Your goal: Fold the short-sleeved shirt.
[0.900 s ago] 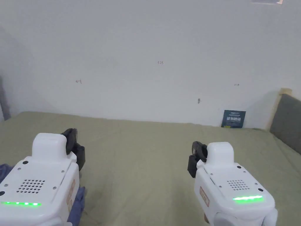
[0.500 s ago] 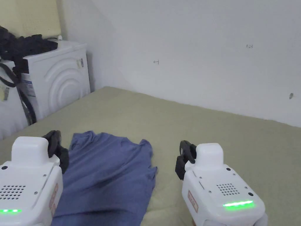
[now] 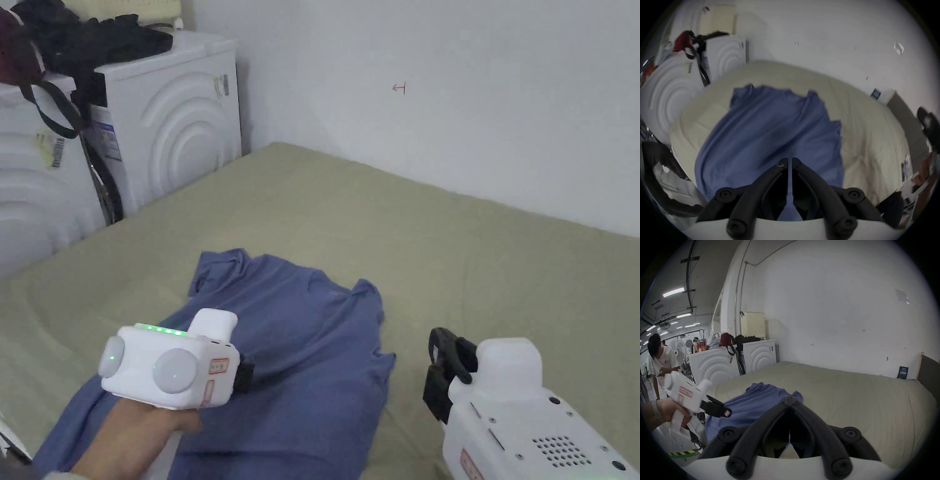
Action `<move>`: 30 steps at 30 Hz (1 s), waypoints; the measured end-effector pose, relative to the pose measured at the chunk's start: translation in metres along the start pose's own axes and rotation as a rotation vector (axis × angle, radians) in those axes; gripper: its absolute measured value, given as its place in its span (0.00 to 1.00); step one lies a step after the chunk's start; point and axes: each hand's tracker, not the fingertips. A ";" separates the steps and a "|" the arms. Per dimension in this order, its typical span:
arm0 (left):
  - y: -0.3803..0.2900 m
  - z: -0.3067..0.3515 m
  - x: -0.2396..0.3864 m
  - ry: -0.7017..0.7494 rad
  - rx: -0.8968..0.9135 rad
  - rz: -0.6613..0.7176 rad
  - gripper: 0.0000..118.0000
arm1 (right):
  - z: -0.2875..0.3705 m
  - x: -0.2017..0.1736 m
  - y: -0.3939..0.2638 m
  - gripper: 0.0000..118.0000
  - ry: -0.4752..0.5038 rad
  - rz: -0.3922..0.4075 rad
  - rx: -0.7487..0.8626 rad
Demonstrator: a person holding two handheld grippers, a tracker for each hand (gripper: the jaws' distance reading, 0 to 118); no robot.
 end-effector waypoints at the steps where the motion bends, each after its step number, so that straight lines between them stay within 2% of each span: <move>1: 0.005 -0.015 -0.001 0.022 -0.015 -0.027 0.04 | -0.007 0.003 -0.003 0.00 0.000 -0.001 -0.013; 4: 0.017 -0.038 0.001 0.018 -0.018 -0.050 0.04 | -0.021 0.009 -0.011 0.00 0.006 -0.001 -0.035; 5: 0.022 -0.041 0.002 0.022 -0.006 -0.064 0.08 | -0.024 0.011 -0.013 0.00 0.005 -0.002 -0.039; 6: 0.028 -0.045 0.003 0.029 0.022 -0.089 0.30 | -0.027 0.013 -0.014 0.00 0.003 -0.003 -0.043; 7: 0.031 -0.046 0.004 0.033 0.050 -0.110 0.80 | -0.028 0.015 -0.015 0.00 0.002 -0.007 -0.045; 8: 0.036 -0.052 0.005 0.048 0.050 -0.127 0.99 | -0.029 0.017 -0.017 0.00 0.002 -0.013 -0.047; 9: 0.040 -0.060 0.005 0.051 0.037 -0.129 1.00 | -0.030 0.018 -0.018 0.00 0.001 -0.016 -0.050; 11: 0.047 -0.068 0.006 0.051 0.057 -0.154 1.00 | -0.030 0.021 -0.020 0.00 -0.002 -0.019 -0.053; 17: 0.051 -0.119 0.012 0.106 -0.051 -0.208 1.00 | -0.031 0.030 -0.022 0.00 -0.012 -0.031 -0.058; 22: 0.046 -0.157 0.002 0.150 -0.123 -0.194 1.00 | -0.031 0.033 -0.023 0.00 -0.013 -0.042 -0.061; 25: 0.041 -0.155 -0.004 0.104 -0.113 -0.191 0.93 | -0.028 0.036 -0.022 0.00 -0.015 -0.053 -0.057; 26: 0.041 -0.152 -0.003 0.101 -0.112 -0.180 0.86 | -0.027 0.036 -0.022 0.00 -0.018 -0.055 -0.056; 27: 0.041 -0.148 -0.002 0.074 -0.090 -0.186 0.72 | -0.025 0.038 -0.022 0.00 -0.018 -0.059 -0.055; 28: 0.041 -0.144 0.000 0.078 -0.058 -0.206 0.54 | -0.024 0.039 -0.023 0.00 -0.017 -0.064 -0.055; 30: 0.038 -0.139 0.007 0.116 -0.015 -0.237 0.07 | -0.022 0.040 -0.023 0.00 -0.019 -0.075 -0.053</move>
